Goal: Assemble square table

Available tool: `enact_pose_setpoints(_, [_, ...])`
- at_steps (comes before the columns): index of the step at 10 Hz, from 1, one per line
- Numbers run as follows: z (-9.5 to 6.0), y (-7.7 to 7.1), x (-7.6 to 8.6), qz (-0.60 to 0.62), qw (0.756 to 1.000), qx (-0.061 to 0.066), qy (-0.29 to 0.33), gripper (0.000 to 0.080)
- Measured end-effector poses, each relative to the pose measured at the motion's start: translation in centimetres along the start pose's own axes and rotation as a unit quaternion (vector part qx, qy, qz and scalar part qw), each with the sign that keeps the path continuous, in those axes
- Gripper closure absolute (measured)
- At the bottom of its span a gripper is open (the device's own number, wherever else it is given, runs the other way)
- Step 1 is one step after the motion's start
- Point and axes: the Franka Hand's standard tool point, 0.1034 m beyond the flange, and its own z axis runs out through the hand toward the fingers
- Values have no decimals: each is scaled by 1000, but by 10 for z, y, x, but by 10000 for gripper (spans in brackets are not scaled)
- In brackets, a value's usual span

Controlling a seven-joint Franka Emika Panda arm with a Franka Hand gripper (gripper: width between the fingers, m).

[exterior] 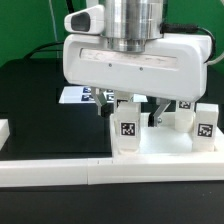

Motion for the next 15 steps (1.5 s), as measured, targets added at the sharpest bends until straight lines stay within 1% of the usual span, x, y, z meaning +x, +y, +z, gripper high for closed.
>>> enact_pose_setpoints(1, [0, 0, 0, 2, 1000, 0, 0, 178])
enact_pose_setpoints(2, [0, 0, 0, 30, 1000, 1, -1, 351])
enact_pose_setpoints(3, [0, -1, -1, 85, 996, 1, -1, 515])
enact_pose_setpoints(5, [0, -1, -1, 141, 990, 1, -1, 512])
enact_pose_setpoints(6, [1, 0, 0, 200, 980, 3, -2, 512])
enact_pose_setpoints(7, [1, 3, 3, 264, 965, 11, 0, 512])
enact_pose_setpoints(8, [2, 4, 2, 362, 932, 18, -6, 512])
enact_pose_setpoints(9, [2, 4, 2, 453, 891, 28, -12, 512])
enact_pose_setpoints(10, [3, 2, -1, 523, 851, 42, -17, 511])
enact_pose_setpoints(11, [3, -3, -4, 567, 822, 55, -14, 511])
enact_pose_setpoints(12, [3, -9, -6, 638, 767, 75, -10, 509])
enact_pose_setpoints(13, [3, -9, -7, 655, 751, 79, -7, 509])
enact_pose_setpoints(14, [3, -8, -6, 647, 758, 78, -7, 509])
enact_pose_setpoints(15, [3, -9, -7, 606, 792, 74, -4, 509])
